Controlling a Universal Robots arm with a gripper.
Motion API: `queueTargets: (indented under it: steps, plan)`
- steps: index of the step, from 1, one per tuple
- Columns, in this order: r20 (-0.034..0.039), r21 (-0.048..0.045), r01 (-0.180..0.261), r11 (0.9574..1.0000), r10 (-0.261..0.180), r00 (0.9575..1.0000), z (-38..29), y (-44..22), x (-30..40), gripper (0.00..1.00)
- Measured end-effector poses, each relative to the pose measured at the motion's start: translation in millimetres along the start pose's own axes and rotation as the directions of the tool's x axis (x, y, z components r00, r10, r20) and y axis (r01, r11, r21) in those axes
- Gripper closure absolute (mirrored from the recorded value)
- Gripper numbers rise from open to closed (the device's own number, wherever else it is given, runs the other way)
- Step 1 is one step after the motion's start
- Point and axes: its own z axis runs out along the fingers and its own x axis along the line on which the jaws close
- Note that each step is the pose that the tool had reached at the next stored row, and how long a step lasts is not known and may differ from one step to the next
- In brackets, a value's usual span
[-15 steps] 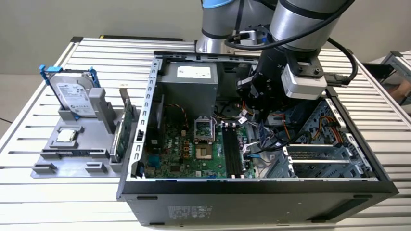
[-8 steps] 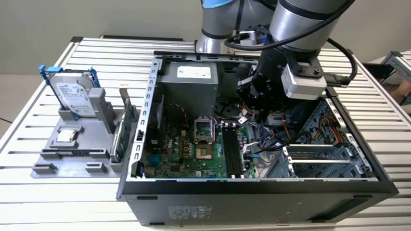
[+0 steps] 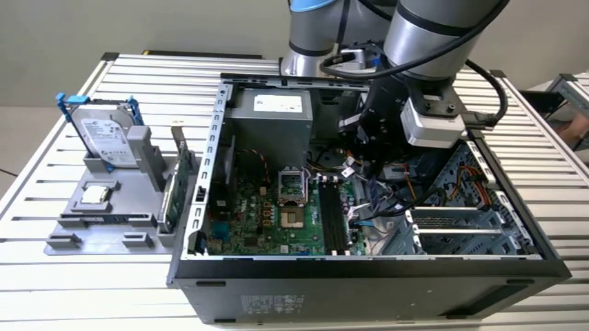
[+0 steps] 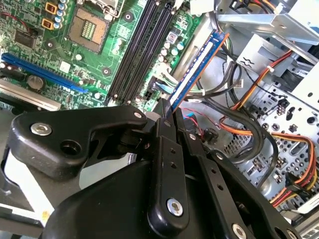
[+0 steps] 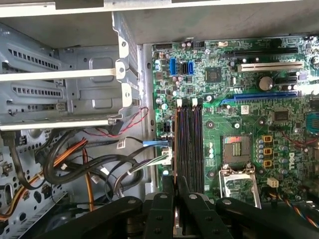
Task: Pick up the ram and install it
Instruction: 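Insert the ram into the slot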
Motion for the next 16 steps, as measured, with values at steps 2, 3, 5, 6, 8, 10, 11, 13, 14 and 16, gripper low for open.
queueTargets:
  steps: [2, 3, 5, 6, 8, 10, 11, 13, 14, 16]
  plan:
    - [0.0000, 0.0000, 0.000, 1.0000, 0.000, 1.0000, 2.3, 0.0, -0.2, 1.00]
    - [0.0000, 0.0000, 0.000, 1.0000, 0.000, 1.0000, 3.1, 0.1, -0.3, 1.00]
    - [0.0000, 0.0000, 0.000, 1.0000, 0.000, 1.0000, 5.7, 0.1, -0.4, 1.00]
    - [0.0001, -0.0001, 0.000, 1.0000, 0.000, 1.0000, 7.3, 0.2, -0.5, 1.00]
    - [0.0001, 0.0000, 0.000, 1.0000, 0.000, 1.0000, 10.0, 0.2, -1.3, 1.00]
    - [0.0001, 0.0000, 0.000, 1.0000, 0.000, 1.0000, 13.0, 0.3, -1.7, 1.00]
    - [0.0001, -0.0001, 0.000, 1.0000, 0.000, 1.0000, 14.6, 0.4, -2.0, 1.00]
    - [0.0002, 0.0000, 0.000, 1.0000, 0.000, 1.0000, 17.3, 0.5, -2.9, 1.00]
    - [0.0002, -0.0001, 0.000, 1.0000, 0.000, 1.0000, 18.1, 0.5, -3.6, 1.00]
    - [0.0003, -0.0001, 0.000, 1.0000, 0.000, 1.0000, 19.5, 0.7, -5.0, 1.00]
